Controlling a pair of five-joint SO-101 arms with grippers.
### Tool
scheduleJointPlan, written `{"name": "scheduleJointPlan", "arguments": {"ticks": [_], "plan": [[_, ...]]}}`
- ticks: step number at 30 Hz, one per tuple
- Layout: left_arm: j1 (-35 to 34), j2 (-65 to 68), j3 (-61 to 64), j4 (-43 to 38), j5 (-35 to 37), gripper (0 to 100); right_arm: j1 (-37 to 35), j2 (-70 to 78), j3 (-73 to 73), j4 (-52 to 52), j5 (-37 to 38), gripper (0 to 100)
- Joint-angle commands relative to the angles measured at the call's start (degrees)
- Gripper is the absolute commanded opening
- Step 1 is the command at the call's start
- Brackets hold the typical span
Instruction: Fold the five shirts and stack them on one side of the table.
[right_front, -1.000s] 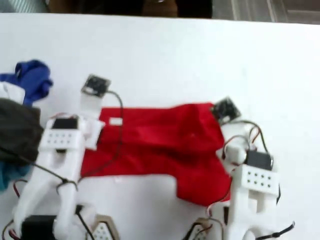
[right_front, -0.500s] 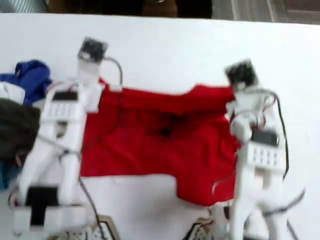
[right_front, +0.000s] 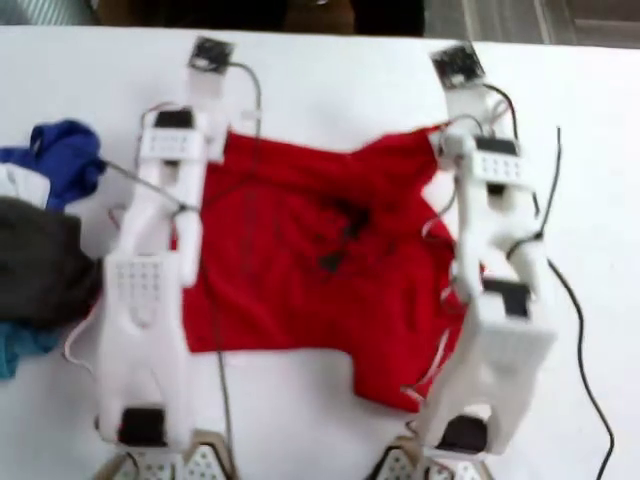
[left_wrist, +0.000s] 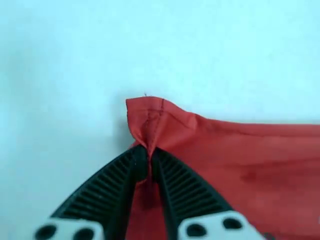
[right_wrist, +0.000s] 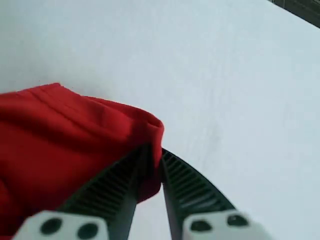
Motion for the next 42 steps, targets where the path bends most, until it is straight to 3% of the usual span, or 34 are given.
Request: {"name": "scheduleJointPlan", "arguments": {"ticks": [1,8,12,14,18,22,34,42], "plan": [[0.44,9.23,-21.76,1.85,0.35,2,-0.31,10.77,-18.64,0.48,-0.35,2.0],[0.44,21.63,-39.43,3.87,0.09,4,-1.36,30.11,-44.04,7.60,-0.26,3.6],[0.26,21.54,-39.16,5.27,0.35,24,-1.63,35.82,-56.53,14.46,-3.16,14.6],[0.26,21.45,-39.34,6.33,0.44,31,-1.36,37.32,-62.33,16.57,-6.07,14.8],[0.00,20.48,-40.40,7.21,0.44,27,-0.48,37.85,-72.44,21.85,-6.77,12.5],[0.44,16.79,-40.40,11.43,0.44,27,-0.66,37.85,-81.93,34.15,-6.77,12.6],[1.32,11.43,-40.40,27.87,0.35,27,-6.46,26.95,-81.32,62.29,-6.33,12.6],[1.32,5.54,-40.40,37.89,0.70,27,-8.22,17.45,-74.64,64.31,-6.51,12.7]]}}
